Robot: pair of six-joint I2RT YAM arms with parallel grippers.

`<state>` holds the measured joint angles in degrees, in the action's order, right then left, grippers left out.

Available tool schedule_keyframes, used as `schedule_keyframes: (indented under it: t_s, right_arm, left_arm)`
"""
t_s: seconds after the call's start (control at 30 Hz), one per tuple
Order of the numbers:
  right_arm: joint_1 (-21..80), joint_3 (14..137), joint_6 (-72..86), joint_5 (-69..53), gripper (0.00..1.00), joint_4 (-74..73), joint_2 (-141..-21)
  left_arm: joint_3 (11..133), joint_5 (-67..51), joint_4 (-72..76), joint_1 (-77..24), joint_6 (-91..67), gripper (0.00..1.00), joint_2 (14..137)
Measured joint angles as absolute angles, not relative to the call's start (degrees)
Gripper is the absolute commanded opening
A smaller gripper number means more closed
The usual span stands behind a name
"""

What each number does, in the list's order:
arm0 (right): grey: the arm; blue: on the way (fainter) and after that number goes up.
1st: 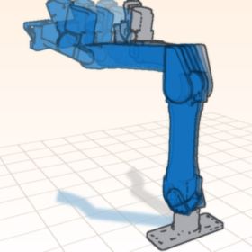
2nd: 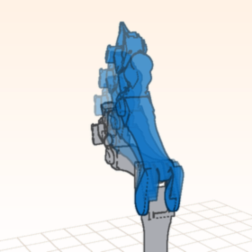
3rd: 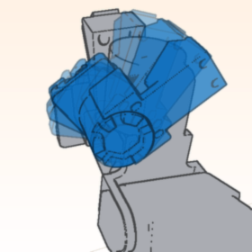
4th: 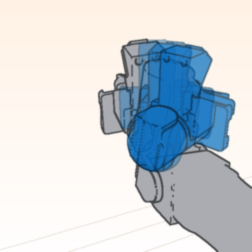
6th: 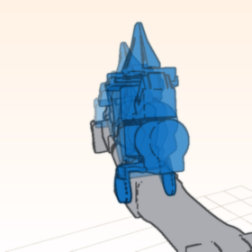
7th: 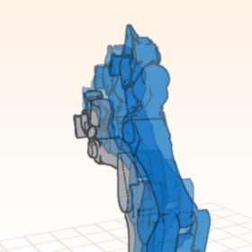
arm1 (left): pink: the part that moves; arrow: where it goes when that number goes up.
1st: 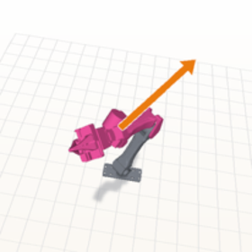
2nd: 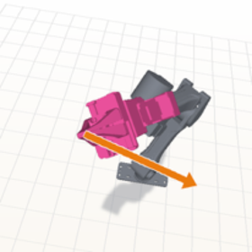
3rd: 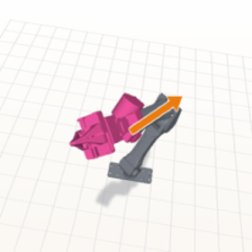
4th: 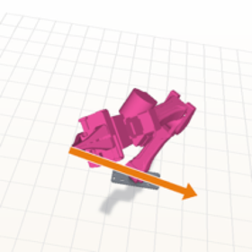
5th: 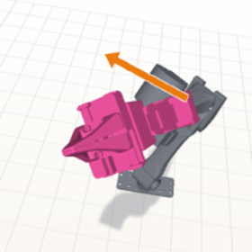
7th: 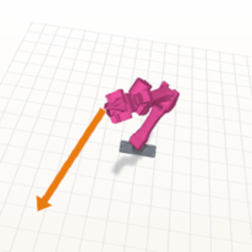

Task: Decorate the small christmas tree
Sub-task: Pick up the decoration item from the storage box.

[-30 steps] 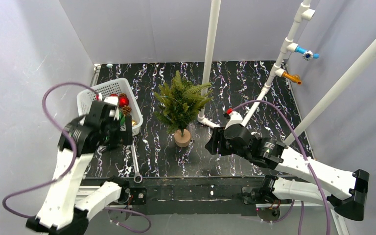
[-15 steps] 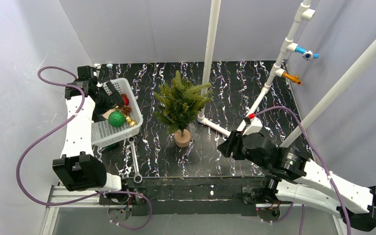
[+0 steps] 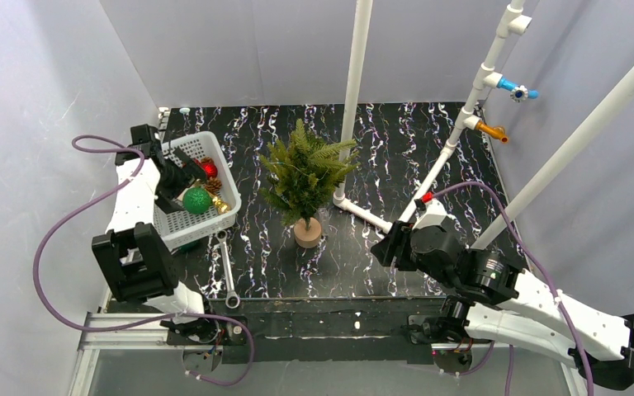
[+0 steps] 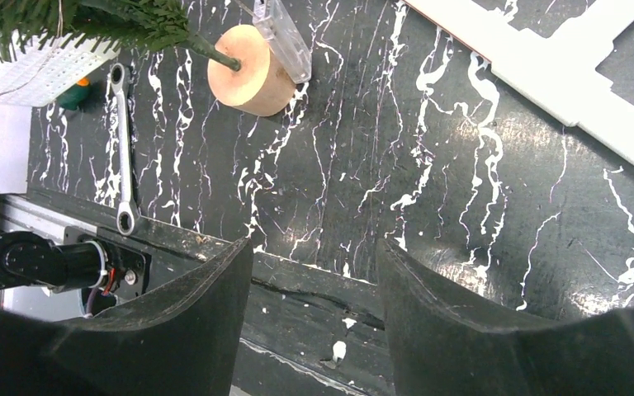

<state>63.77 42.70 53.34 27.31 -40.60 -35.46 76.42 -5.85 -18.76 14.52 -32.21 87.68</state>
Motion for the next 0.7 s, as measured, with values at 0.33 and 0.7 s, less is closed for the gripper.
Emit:
schedule_keyframes:
  t_s: [0.33, 0.7]
  right_arm:
    - [63.8, 42.5, 54.3, 28.3, 0.65, -40.6, -36.5]
    - [63.8, 42.5, 54.9, 28.6, 0.65, -40.3, -40.1]
  left_arm:
    - [76.5, -4.9, -15.5, 16.8, -32.6, 0.90, 96.8]
    - [74.2, -6.6, -11.4, 16.8, -32.3, 0.60, 96.9]
